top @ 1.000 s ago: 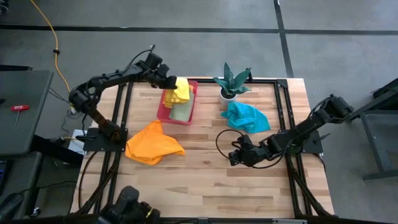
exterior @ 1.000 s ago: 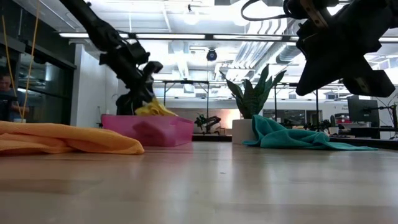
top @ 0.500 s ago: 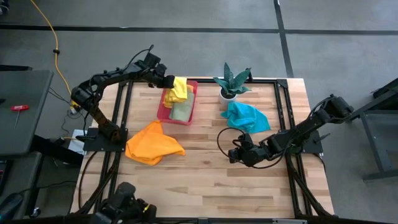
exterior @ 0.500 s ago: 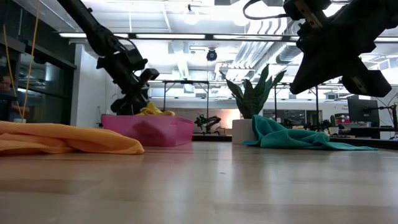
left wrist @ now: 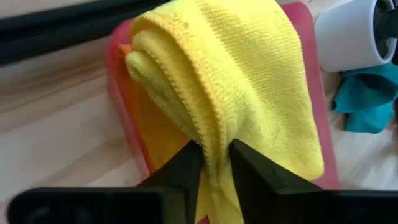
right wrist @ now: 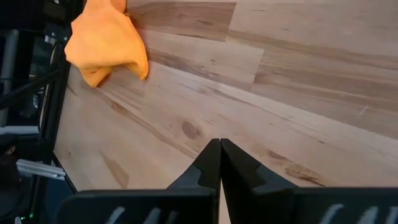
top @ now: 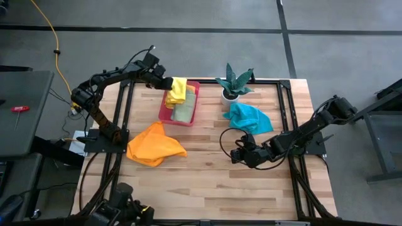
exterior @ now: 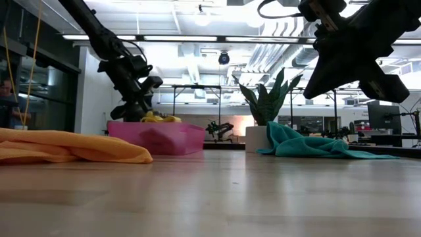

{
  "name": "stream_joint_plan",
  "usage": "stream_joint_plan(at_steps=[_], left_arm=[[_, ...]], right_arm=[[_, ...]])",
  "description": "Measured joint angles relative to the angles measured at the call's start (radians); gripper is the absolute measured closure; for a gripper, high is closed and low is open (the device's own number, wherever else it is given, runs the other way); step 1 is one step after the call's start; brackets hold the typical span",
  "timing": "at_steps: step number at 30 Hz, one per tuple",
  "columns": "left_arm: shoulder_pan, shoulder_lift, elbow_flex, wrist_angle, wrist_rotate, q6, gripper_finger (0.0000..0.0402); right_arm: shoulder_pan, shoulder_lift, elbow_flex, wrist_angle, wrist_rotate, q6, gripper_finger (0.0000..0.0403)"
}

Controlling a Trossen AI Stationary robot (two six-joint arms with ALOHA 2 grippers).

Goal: Fold microfiber towels
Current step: Put the folded yellow microfiber cloth into the red bin

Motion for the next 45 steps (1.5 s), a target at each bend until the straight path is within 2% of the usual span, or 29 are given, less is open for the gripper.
stream_joint_plan(at_steps=[5, 9, 17, 20, 22, 25, 26, 30, 34, 45], left_arm=[[0.009, -0.002, 0.012, -0.002, -0.003, 0.036, 0.0273], [0.036, -0.004, 0.08, -0.053, -0.002, 0.058, 0.024], [0.081, -0.006, 0.235, -0.122, -0.005, 0.036, 0.0222], [0.023, -0.006, 0.237, -0.097, -0.009, 0.055, 0.0248], [-0.044, -0.006, 0.229, -0.084, -0.021, 0.091, 0.0286], [-0.156, -0.006, 0.192, -0.035, -0.125, 0.111, 0.0367], [-0.185, -0.005, 0.179, -0.02, -0.171, 0.114, 0.0383], [-0.282, 0.001, 0.125, 0.048, -0.34, 0.108, 0.0391], [-0.324, 0.025, 0.089, 0.057, -0.432, 0.106, 0.0398], [-0.351, 0.094, -0.064, 0.177, -0.454, 0.006, 0.0401]], right_arm=[[0.0, 0.0, 0.0, 0.0, 0.0, 0.004, 0.0403], [0.0, 0.0, 0.0, 0.0, 0.0, 0.007, 0.0403], [0.0, 0.0, 0.0, 0.0, 0.001, 0.007, 0.0403], [-0.002, 0.0, 0.0, 0.0, 0.004, 0.002, 0.0403], [-0.007, 0.0, 0.0, 0.0, 0.004, 0.0, 0.0403], [-0.018, 0.0, 0.0, 0.0, 0.004, -0.004, 0.0403], [-0.024, 0.0, 0.0, 0.0, 0.004, -0.008, 0.0403], [-0.039, 0.0, 0.0, 0.001, 0.003, -0.012, 0.0403], [-0.041, 0.0, 0.0, 0.001, 0.003, -0.012, 0.0403], [-0.04, 0.0, 0.0, 0.002, -0.001, -0.012, 0.0403]])
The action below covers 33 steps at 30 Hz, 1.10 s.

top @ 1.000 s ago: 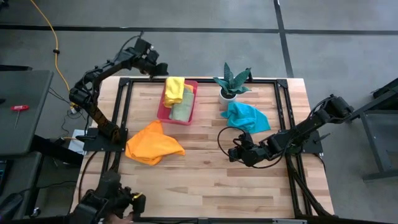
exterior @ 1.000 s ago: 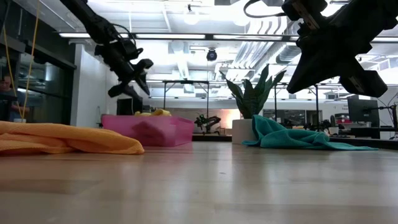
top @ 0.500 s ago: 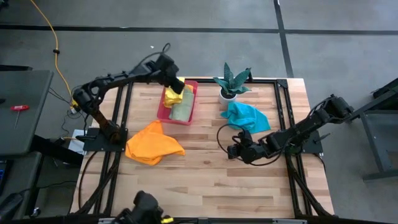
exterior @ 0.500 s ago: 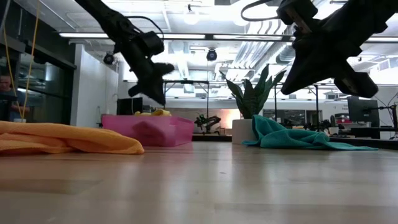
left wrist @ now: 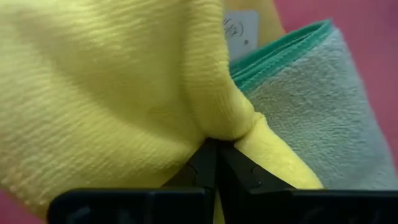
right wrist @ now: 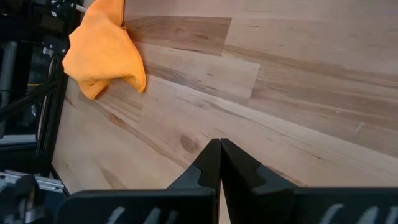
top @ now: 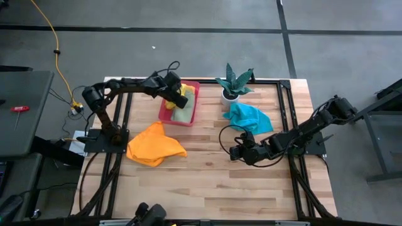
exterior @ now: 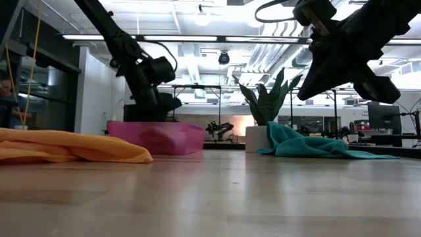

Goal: Fold microfiber towels
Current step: Put the folded yellow microfiber cloth into the red bin, then fold the blue microfiber cloth

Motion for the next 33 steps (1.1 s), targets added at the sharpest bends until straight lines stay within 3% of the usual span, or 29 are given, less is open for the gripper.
stream_joint_plan(at_steps=[9, 19, 23, 26, 29, 33], left_arm=[[0.003, -0.039, -0.014, 0.03, -0.01, -0.021, 0.0401], [0.058, -0.269, 0.134, -0.016, -0.003, 0.02, 0.0401], [0.033, -0.403, 0.138, -0.024, 0.038, 0.019, 0.0401], [-0.043, -0.528, 0.096, 0.006, 0.091, 0.012, 0.0401], [-0.194, -0.662, 0.002, 0.124, 0.091, -0.027, 0.0401], [-0.464, -0.808, -0.182, 0.39, -0.033, -0.13, 0.0401]], right_arm=[[0.0, 0.0, 0.0, 0.0, 0.0, 0.0, 0.0403], [0.0, 0.0, 0.0, 0.001, 0.009, -0.012, 0.0403], [0.001, 0.0, 0.0, 0.003, 0.043, -0.034, 0.0403], [0.004, 0.0, 0.0, 0.027, 0.098, -0.093, 0.0403], [0.004, 0.0, 0.0, 0.101, 0.168, -0.205, 0.0403], [0.001, 0.0, 0.0, 0.244, 0.244, -0.421, 0.0403]])
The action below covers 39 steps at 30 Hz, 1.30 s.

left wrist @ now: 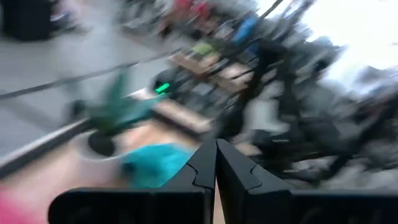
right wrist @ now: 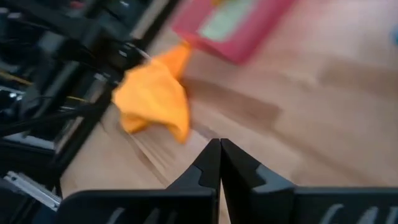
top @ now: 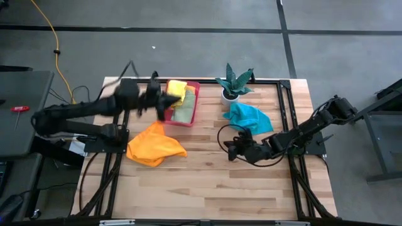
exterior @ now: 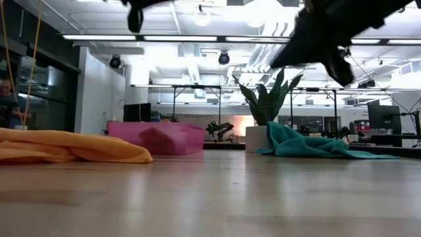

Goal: Fold microfiber towels
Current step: Fold the blue microfiber cloth

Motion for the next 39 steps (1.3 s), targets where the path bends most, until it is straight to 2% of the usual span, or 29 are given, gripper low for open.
stream_joint_plan(at_steps=[2, 4, 8, 10, 13, 19, 21, 23, 26, 29, 31, 34, 37, 39], left_arm=[[-0.152, -0.049, -0.092, 0.135, -0.094, -0.039, 0.0401], [-0.306, -0.075, -0.167, 0.231, -0.236, -0.048, 0.0401], [-0.534, -0.08, -0.235, 0.274, -0.546, -0.043, 0.0401], [-0.602, -0.077, -0.238, 0.269, -0.645, -0.037, 0.0401], [-0.657, -0.068, -0.238, 0.269, -0.716, -0.004, 0.0401], [-0.671, -0.07, -0.238, 0.271, -0.723, 0.038, 0.0401], [-0.67, -0.07, -0.238, 0.27, -0.722, 0.068, 0.0401], [-0.67, -0.07, -0.238, 0.265, -0.722, 0.087, 0.0401], [-0.663, -0.07, -0.238, 0.255, -0.714, 0.097, 0.0401], [-0.653, -0.07, -0.238, 0.238, -0.673, 0.098, 0.0401], [-0.647, -0.07, -0.238, 0.214, -0.625, 0.09, 0.0401], [-0.641, -0.069, -0.237, 0.167, -0.542, 0.054, 0.0401], [-0.639, -0.069, -0.237, 0.122, -0.502, 0.018, 0.0401], [-0.639, -0.069, -0.237, 0.106, -0.501, -0.007, 0.0401]], right_arm=[[-0.004, 0.0, 0.0, 0.079, 0.005, -0.118, 0.0403], [-0.008, 0.0, 0.0, 0.154, -0.002, -0.224, 0.0403], [-0.008, 0.0, 0.0, 0.267, -0.01, -0.377, 0.0403], [-0.012, 0.0, 0.0, 0.307, -0.014, -0.426, 0.0403], [-0.025, 0.0, 0.0, 0.348, -0.022, -0.463, 0.0403], [-0.091, 0.0, 0.02, 0.377, -0.032, -0.438, 0.0391], [-0.132, 0.0, 0.075, 0.282, -0.055, -0.432, 0.0371], [-0.178, 0.0, 0.169, 0.083, -0.079, -0.432, 0.0342], [-0.259, 0.006, 0.353, -0.363, -0.084, -0.417, 0.0293], [-0.359, 0.028, 0.516, -0.813, -0.087, -0.278, 0.0247], [-0.427, 0.041, 0.579, -1.042, -0.147, -0.19, 0.0222], [-0.522, 0.046, 0.579, -1.261, -0.287, -0.144, 0.0198], [-0.594, 0.047, 0.489, -1.346, -0.412, -0.147, 0.0188], [-0.632, 0.047, 0.41, -1.362, -0.478, -0.205, 0.0187]])
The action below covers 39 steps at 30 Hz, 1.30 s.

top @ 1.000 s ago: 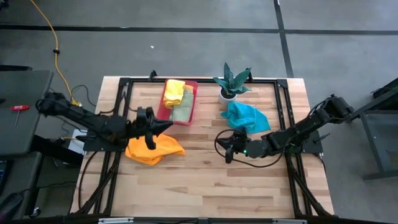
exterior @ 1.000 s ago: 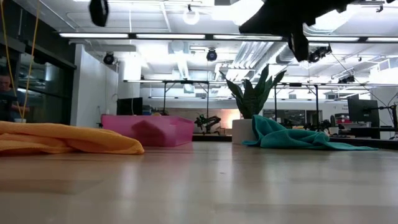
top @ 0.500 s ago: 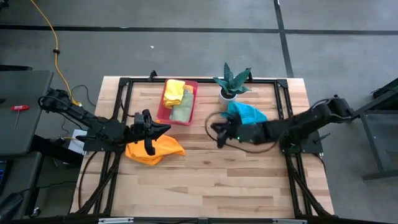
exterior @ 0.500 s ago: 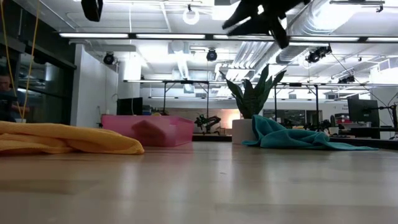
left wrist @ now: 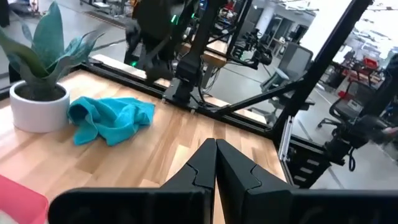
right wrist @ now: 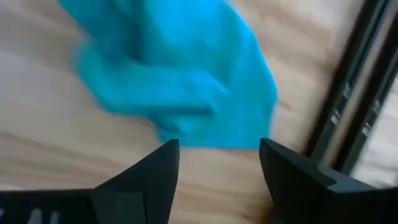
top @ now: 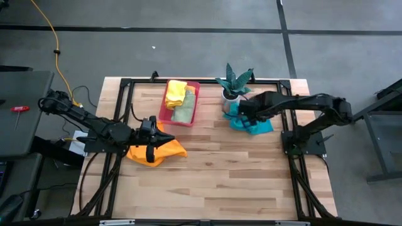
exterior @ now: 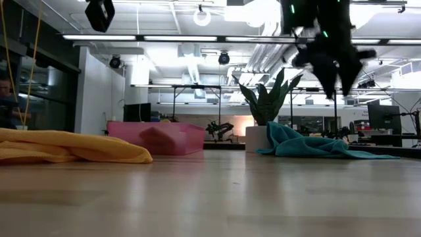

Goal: Fold microfiber towels
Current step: Fold the blue microfiber cloth

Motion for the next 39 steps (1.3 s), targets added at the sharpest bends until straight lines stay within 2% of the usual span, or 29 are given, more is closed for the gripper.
stream_joint_plan(at_steps=[4, 6, 12, 17, 22, 31, 39], left_arm=[[0.001, 0.0, 0.0, 0.004, -0.004, -0.008, 0.0401], [0.001, 0.0, 0.0, 0.005, -0.007, -0.009, 0.0401], [0.001, 0.0, 0.0, 0.006, -0.017, -0.044, 0.0401], [0.001, 0.0, 0.0, 0.006, -0.054, -0.072, 0.0401], [0.001, 0.0, 0.0, 0.006, -0.102, -0.089, 0.0401], [0.001, 0.0, 0.0, 0.007, -0.122, -0.125, 0.0401], [0.001, 0.0, 0.0, 0.007, -0.121, -0.139, 0.0401]], right_arm=[[-0.051, 0.0, -0.147, 0.019, -0.104, -0.223, 0.0187], [-0.083, 0.0, -0.2, 0.026, -0.124, -0.305, 0.0187], [-0.183, 0.0, -0.345, 0.111, -0.158, -0.389, 0.0187], [-0.222, 0.0, -0.435, 0.181, -0.172, -0.499, 0.0187], [-0.246, 0.0, -0.465, 0.227, -0.154, -0.545, 0.0187], [-0.309, 0.007, -0.465, 0.342, -0.159, -0.551, 0.0187], [-0.396, 0.105, -0.459, 0.355, -0.198, -0.578, 0.0189]])
